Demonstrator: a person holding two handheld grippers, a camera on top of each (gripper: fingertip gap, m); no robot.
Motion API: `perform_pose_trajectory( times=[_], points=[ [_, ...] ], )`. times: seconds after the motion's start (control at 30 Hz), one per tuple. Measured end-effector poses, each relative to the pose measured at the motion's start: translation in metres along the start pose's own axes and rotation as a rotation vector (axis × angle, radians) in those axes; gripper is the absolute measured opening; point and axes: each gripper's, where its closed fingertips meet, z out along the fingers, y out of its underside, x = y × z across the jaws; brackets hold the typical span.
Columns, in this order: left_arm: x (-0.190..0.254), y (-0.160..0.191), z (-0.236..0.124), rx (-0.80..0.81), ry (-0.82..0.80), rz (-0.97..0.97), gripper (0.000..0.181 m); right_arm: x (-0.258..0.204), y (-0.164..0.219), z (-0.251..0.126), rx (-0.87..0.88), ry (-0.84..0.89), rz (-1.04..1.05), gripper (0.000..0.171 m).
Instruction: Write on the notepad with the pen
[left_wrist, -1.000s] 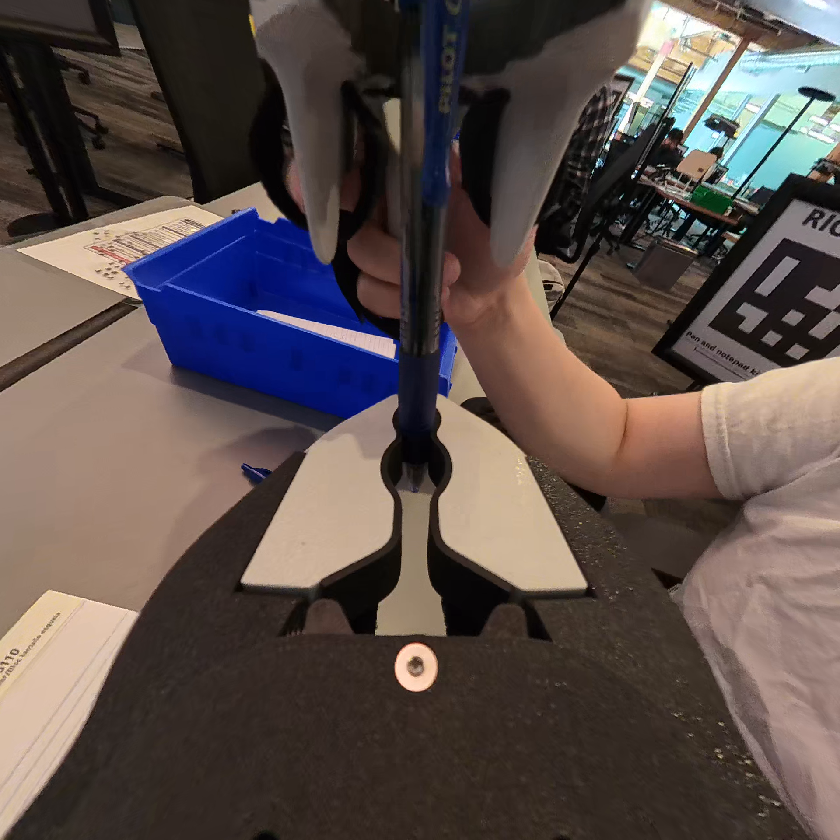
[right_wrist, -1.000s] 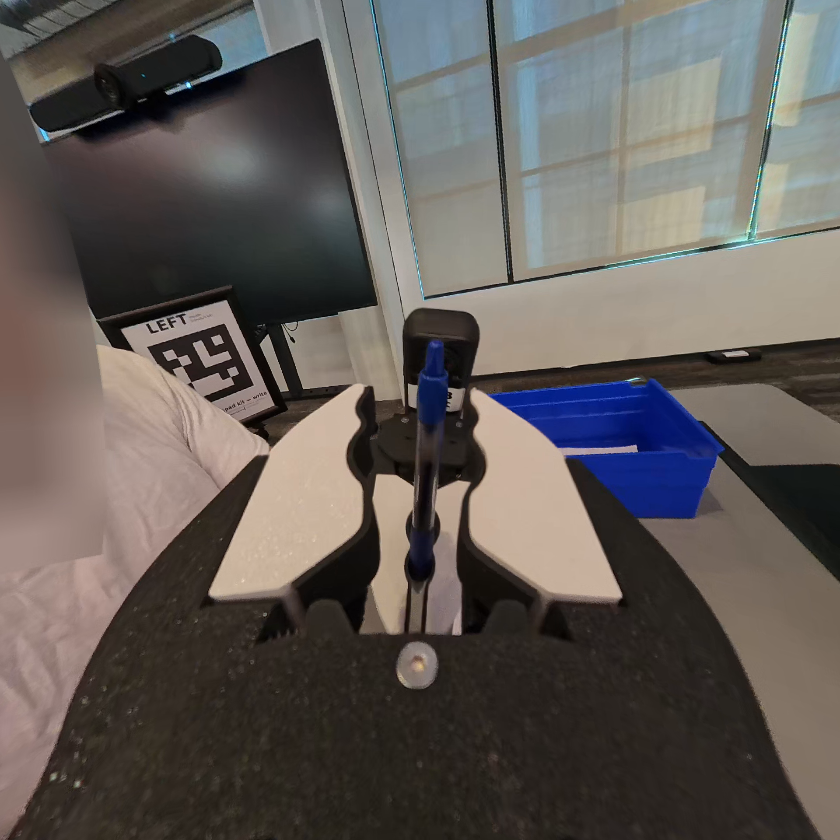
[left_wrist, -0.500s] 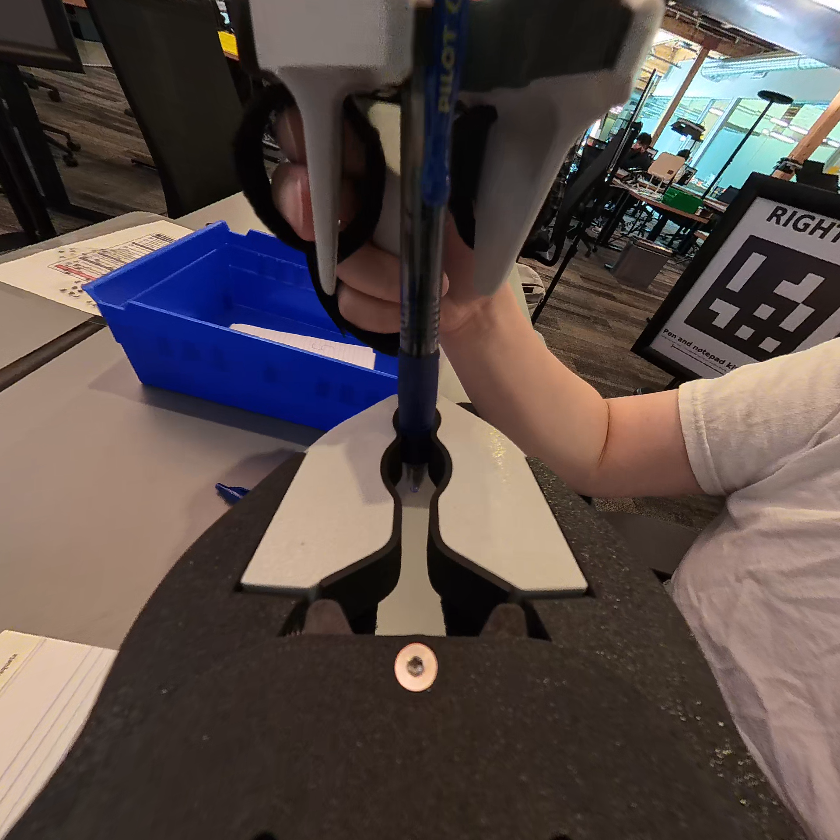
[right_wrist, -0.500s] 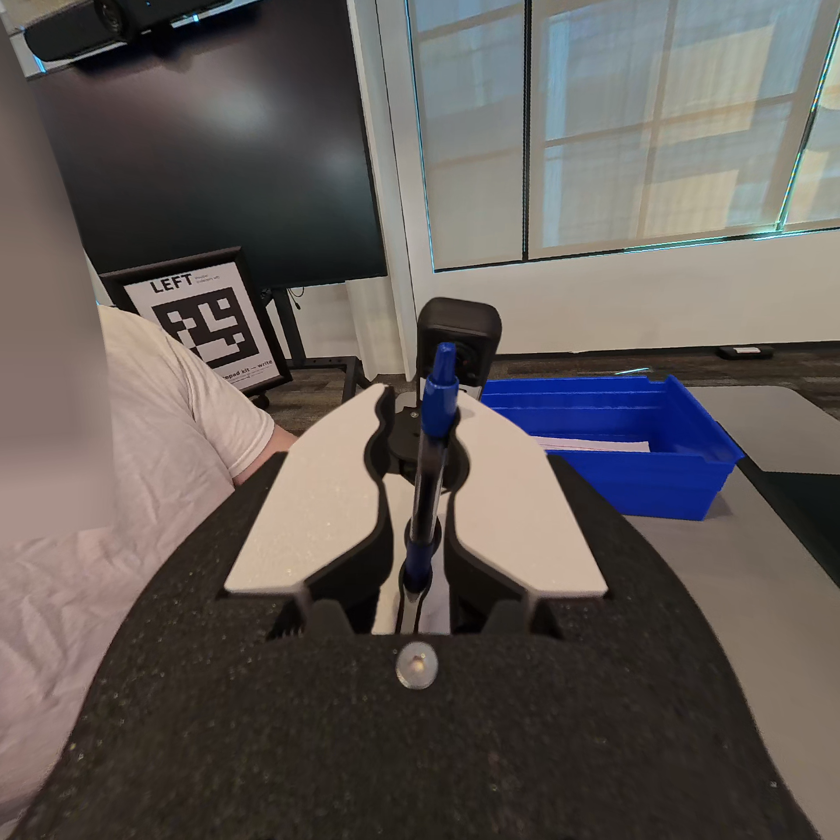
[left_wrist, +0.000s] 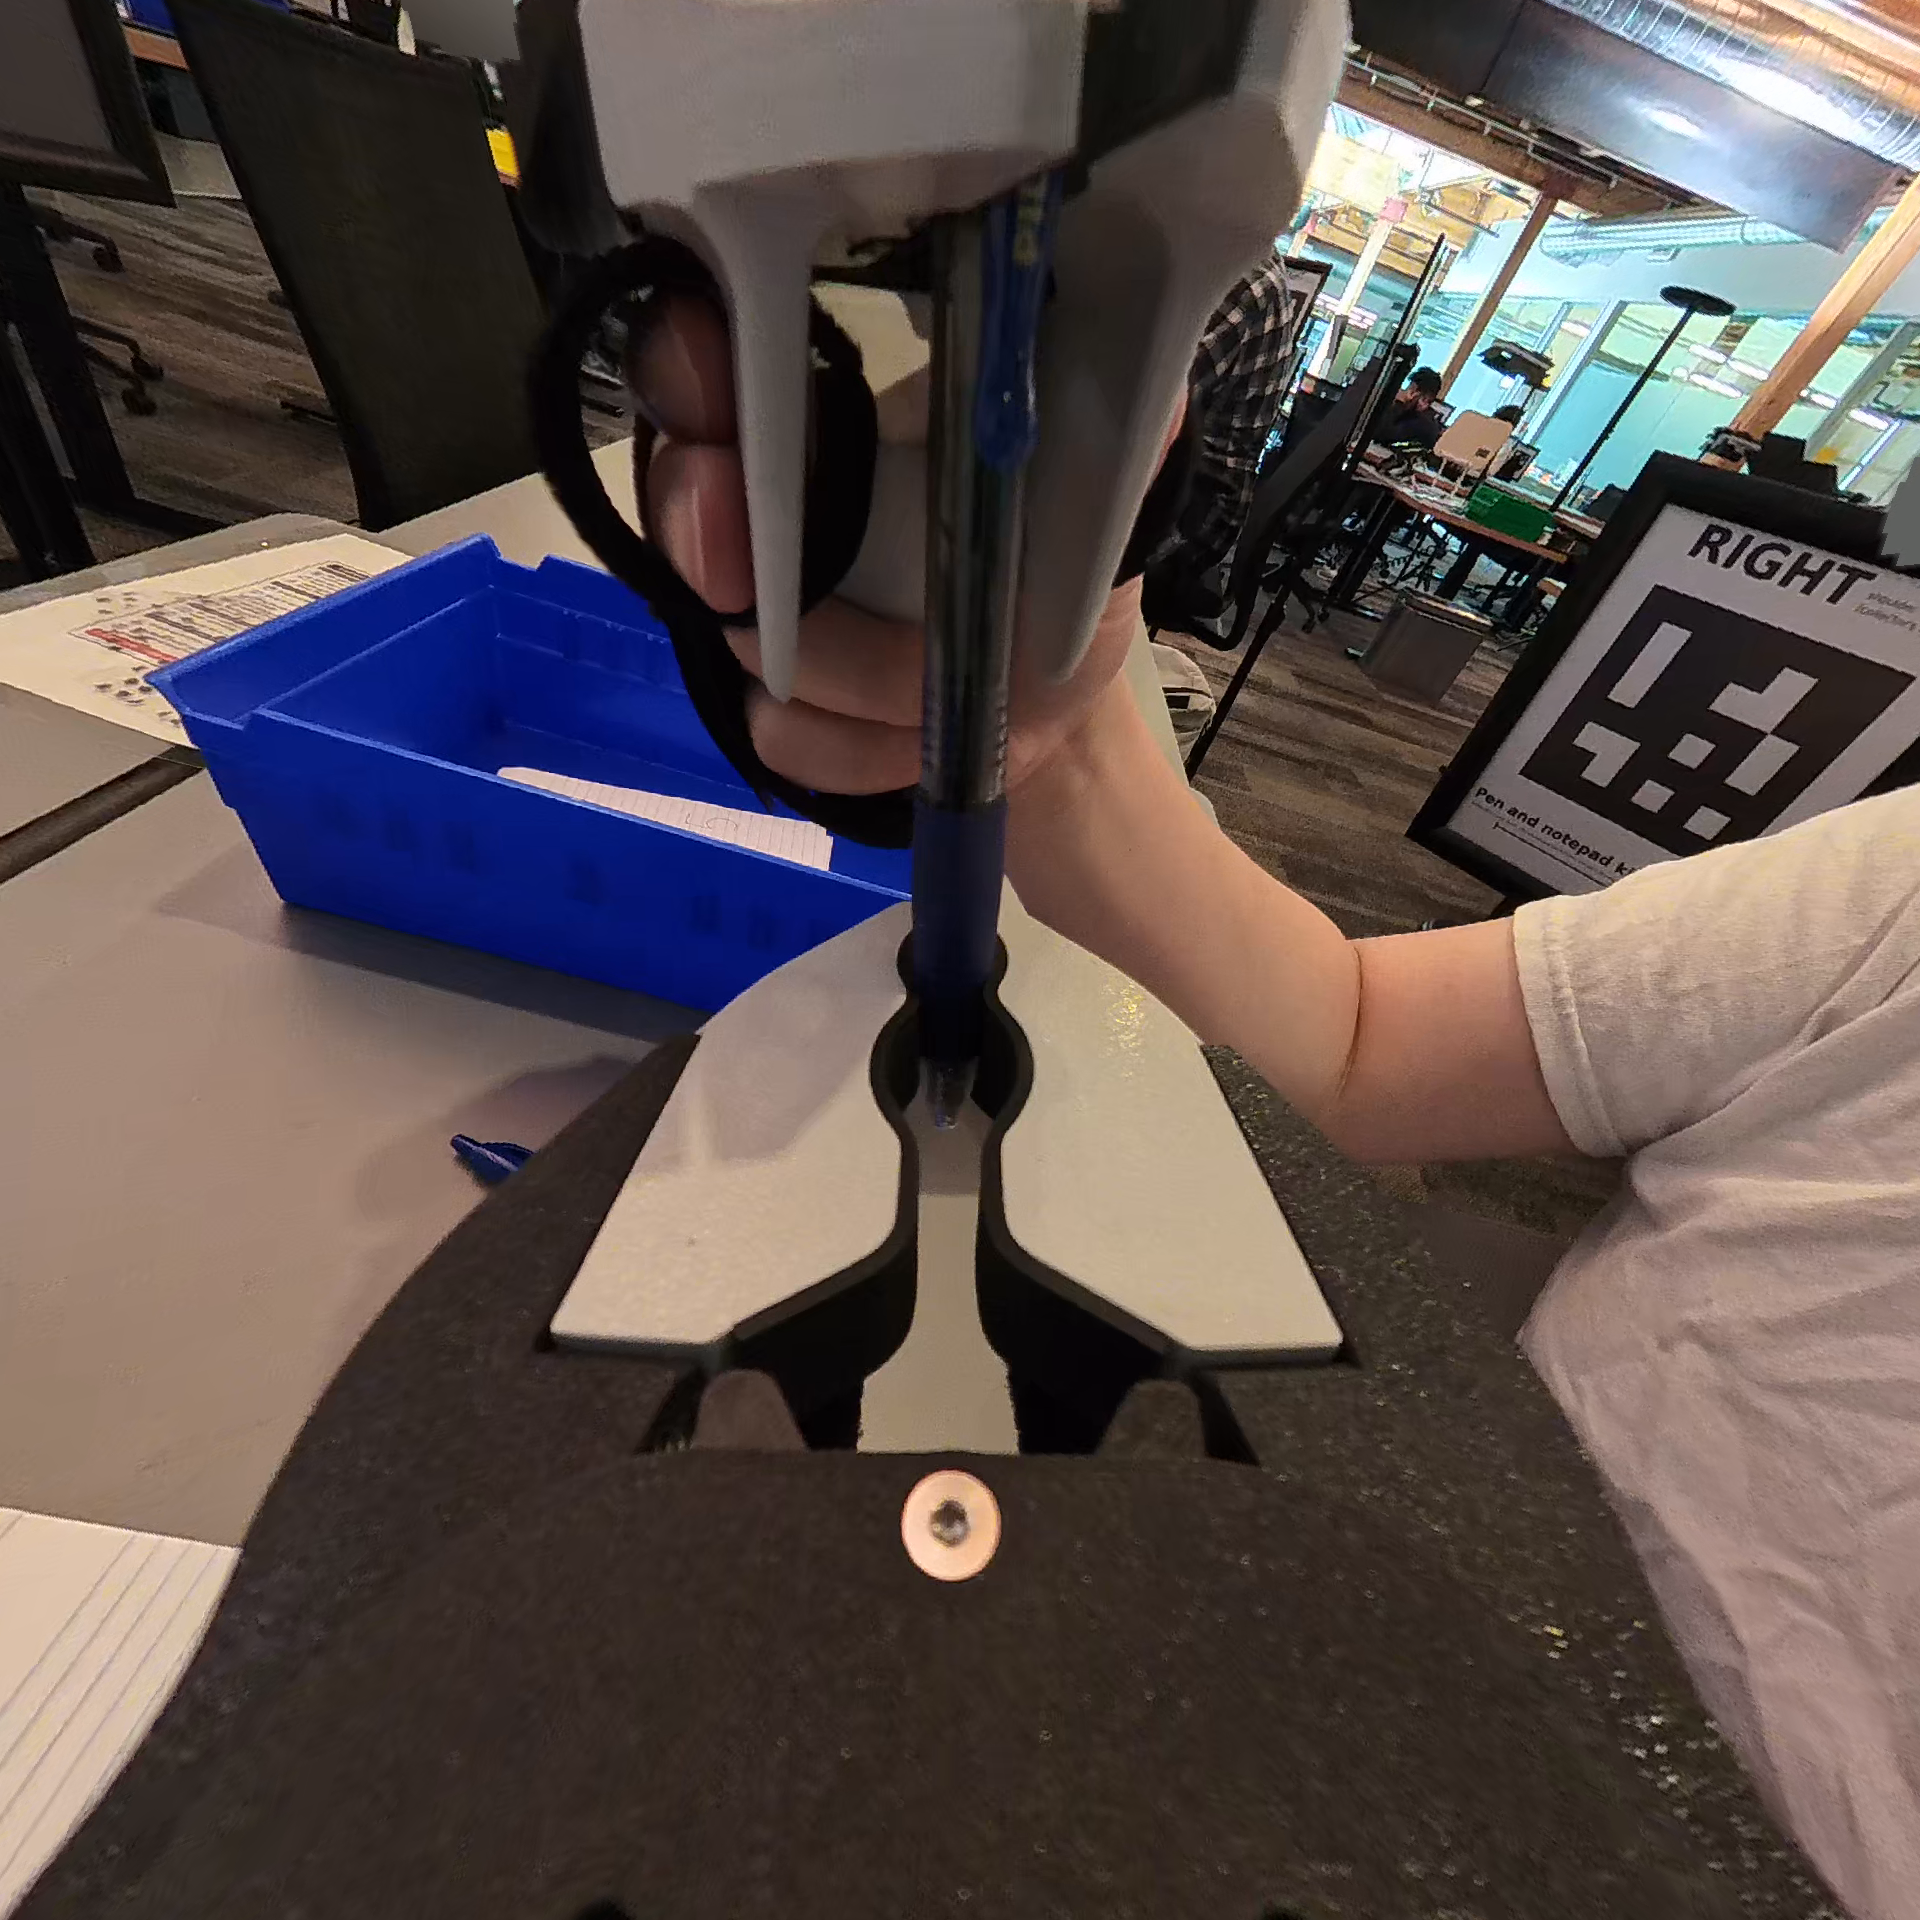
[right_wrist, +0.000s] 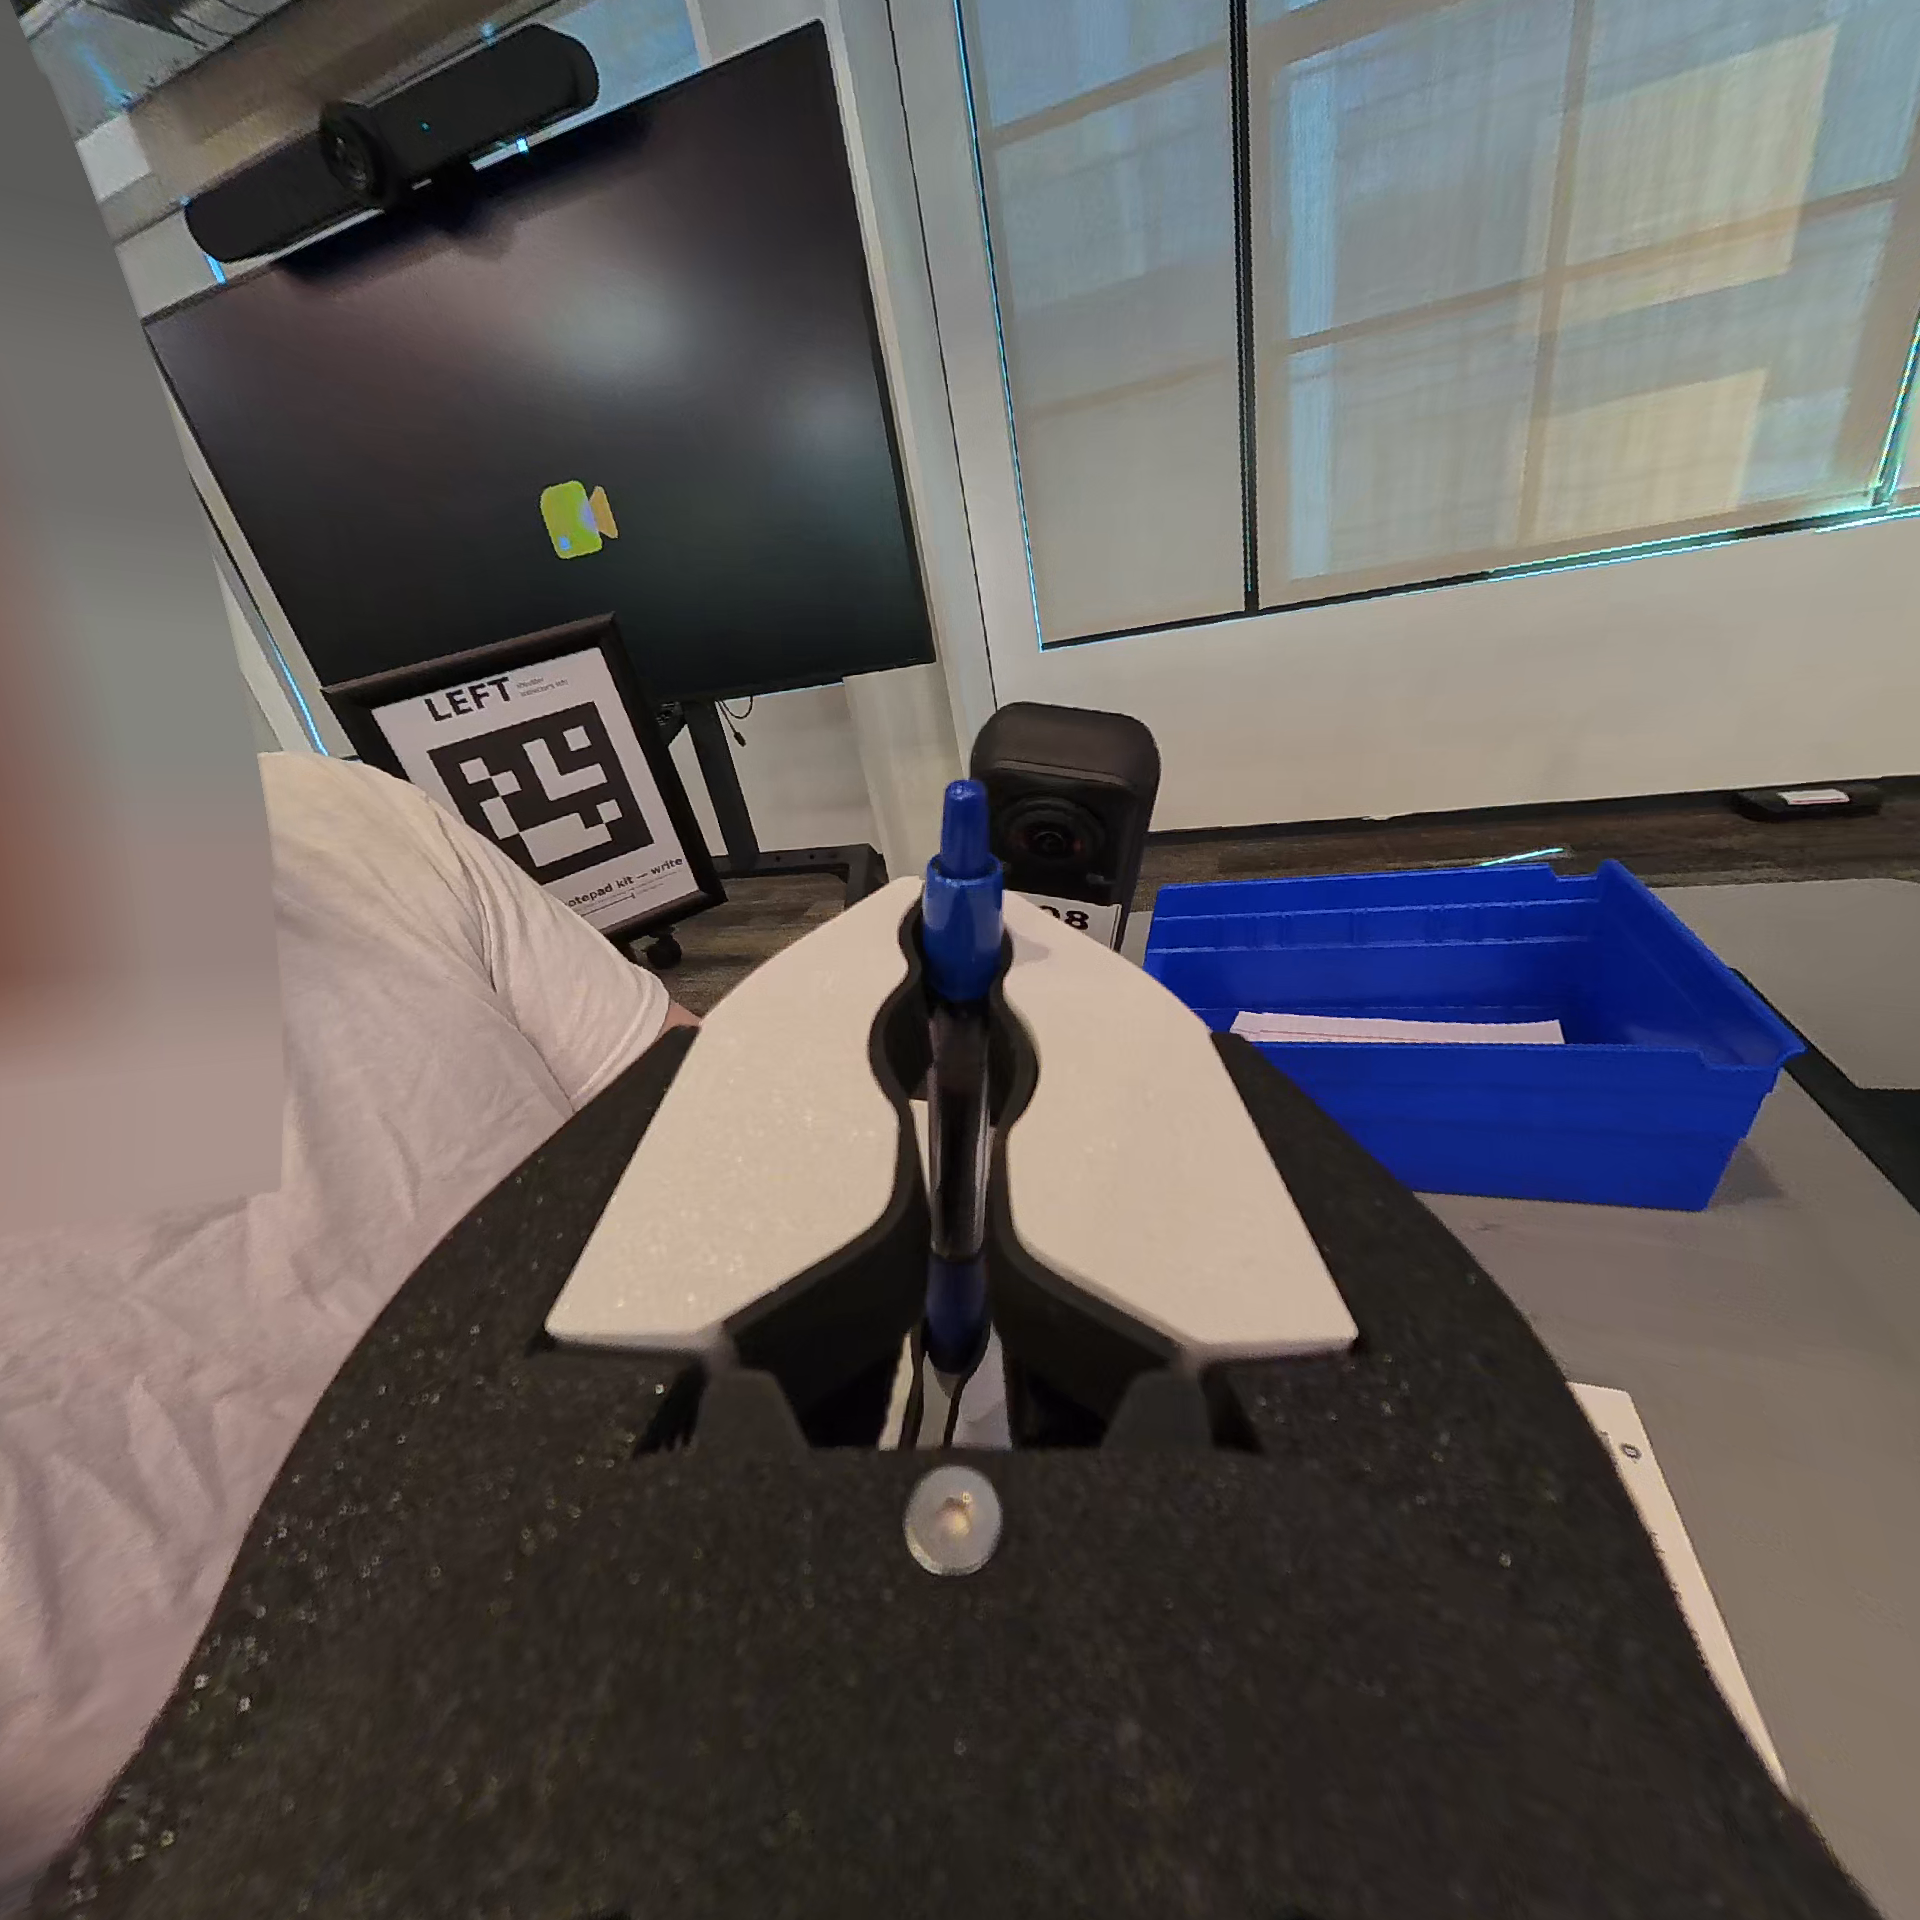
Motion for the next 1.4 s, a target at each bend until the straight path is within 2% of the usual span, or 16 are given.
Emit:
perform_pose_trajectory(
  times=[0.1, 0.2, 0.23, 0.33, 0.4, 0.47, 0.57, 0.67, 0.8, 1.0, 1.4],
  points=[
    [-0.005, -0.001, -0.002, 0.014, -0.036, -0.005, 0.007, 0.002, 0.000, 0.000, -0.011, 0.023, -0.022, 0.004],
    [-0.010, -0.004, -0.011, 0.053, -0.069, -0.044, 0.040, 0.008, 0.005, -0.002, -0.056, 0.084, -0.064, 0.005],
    [-0.010, -0.005, -0.018, 0.072, -0.076, -0.054, 0.040, 0.010, 0.005, -0.003, -0.059, 0.111, -0.088, 0.005],
    [-0.015, -0.012, -0.049, 0.151, -0.178, -0.028, 0.030, 0.023, 0.001, -0.011, -0.059, 0.235, -0.196, 0.005],
    [-0.016, -0.021, -0.074, 0.197, -0.258, 0.022, 0.004, 0.034, 0.003, -0.018, -0.099, 0.331, -0.288, 0.005],
    [-0.014, -0.034, -0.095, 0.220, -0.325, 0.072, 0.000, 0.042, 0.010, -0.020, -0.151, 0.385, -0.337, 0.005],
    [-0.010, -0.054, -0.109, 0.177, -0.381, 0.130, 0.000, 0.047, 0.019, -0.016, -0.183, 0.373, -0.286, 0.005],
    [-0.004, -0.078, -0.104, 0.138, -0.400, 0.218, 0.000, 0.052, 0.032, -0.010, -0.210, 0.347, -0.200, 0.004],
    [-0.005, -0.093, -0.080, 0.040, -0.357, 0.260, 0.000, 0.049, 0.042, 0.001, -0.236, 0.293, -0.152, 0.004],
    [-0.007, -0.102, -0.065, 0.052, -0.261, 0.201, 0.000, 0.043, 0.043, 0.006, -0.232, 0.257, -0.129, 0.005],
    [-0.017, -0.095, -0.059, 0.066, -0.242, 0.150, 0.000, 0.036, 0.041, 0.011, -0.216, 0.221, -0.123, 0.005]
  ],
)
